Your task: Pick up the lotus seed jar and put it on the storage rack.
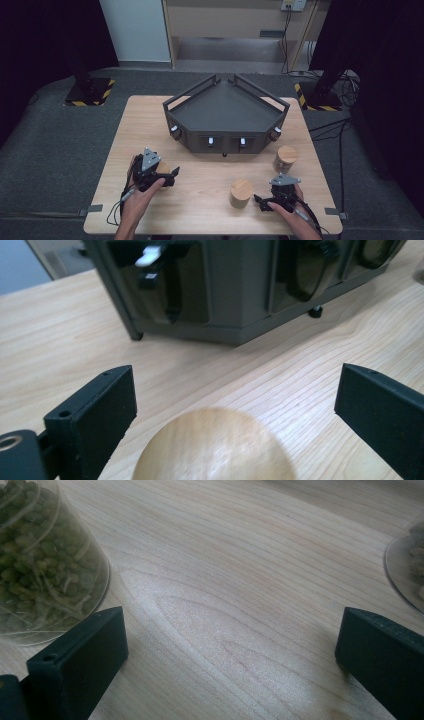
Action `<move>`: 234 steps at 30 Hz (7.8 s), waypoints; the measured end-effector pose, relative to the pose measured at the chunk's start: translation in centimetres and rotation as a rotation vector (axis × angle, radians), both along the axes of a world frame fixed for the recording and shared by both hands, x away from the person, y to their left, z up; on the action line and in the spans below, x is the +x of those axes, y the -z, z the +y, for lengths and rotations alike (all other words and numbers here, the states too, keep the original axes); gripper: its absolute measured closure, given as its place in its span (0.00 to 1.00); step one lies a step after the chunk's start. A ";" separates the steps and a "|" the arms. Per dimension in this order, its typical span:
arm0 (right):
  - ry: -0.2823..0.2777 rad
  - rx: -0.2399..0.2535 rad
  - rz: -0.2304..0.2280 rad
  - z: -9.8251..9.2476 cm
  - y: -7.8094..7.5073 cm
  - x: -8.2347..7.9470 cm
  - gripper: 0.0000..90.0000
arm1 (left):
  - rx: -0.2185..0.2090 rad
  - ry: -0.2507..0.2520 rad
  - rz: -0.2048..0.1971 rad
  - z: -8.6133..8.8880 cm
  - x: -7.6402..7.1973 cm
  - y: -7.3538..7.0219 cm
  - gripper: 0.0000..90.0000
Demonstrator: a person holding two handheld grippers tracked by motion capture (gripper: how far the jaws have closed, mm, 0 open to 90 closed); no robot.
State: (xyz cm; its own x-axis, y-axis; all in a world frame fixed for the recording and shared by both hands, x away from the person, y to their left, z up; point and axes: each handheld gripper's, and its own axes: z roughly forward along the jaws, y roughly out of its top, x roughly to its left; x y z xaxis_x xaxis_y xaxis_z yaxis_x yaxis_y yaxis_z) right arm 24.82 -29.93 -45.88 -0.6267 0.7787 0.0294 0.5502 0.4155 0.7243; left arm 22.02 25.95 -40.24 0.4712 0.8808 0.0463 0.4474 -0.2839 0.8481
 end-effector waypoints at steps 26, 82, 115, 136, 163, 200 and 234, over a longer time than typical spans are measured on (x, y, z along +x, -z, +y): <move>0.000 0.000 0.000 0.0 0.0 0.0 0.00 | 0.011 -0.014 0.021 0.9 -0.7 3.7 0.05; 0.000 0.000 0.000 0.0 0.0 0.0 0.00 | 0.005 0.185 -0.034 1.8 0.1 0.4 0.27; 0.000 0.001 0.000 0.0 0.0 0.0 0.00 | -0.016 0.317 -0.045 1.3 3.3 -3.4 0.27; -0.001 0.001 0.000 0.0 0.0 0.0 0.00 | -0.025 0.337 -0.062 1.5 4.7 -6.3 0.27; -0.001 0.000 0.001 0.0 0.0 0.0 0.00 | -0.030 0.377 -0.107 0.5 8.4 -11.3 0.27; -0.003 0.000 0.000 0.0 0.0 0.1 0.00 | -0.001 0.444 -0.084 -1.9 15.4 -12.3 0.27; -0.002 -0.001 -0.002 0.0 0.0 0.0 0.00 | 0.017 0.481 -0.065 -5.0 20.9 -10.6 0.27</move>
State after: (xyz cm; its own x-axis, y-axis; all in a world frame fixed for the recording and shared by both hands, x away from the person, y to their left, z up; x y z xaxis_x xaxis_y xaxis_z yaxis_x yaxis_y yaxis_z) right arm 24.87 -29.94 -45.89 -0.6284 0.7774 0.0274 0.5480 0.4174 0.7249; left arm 42.90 20.98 -29.61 0.8204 0.5628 0.1013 0.2086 -0.4595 0.8633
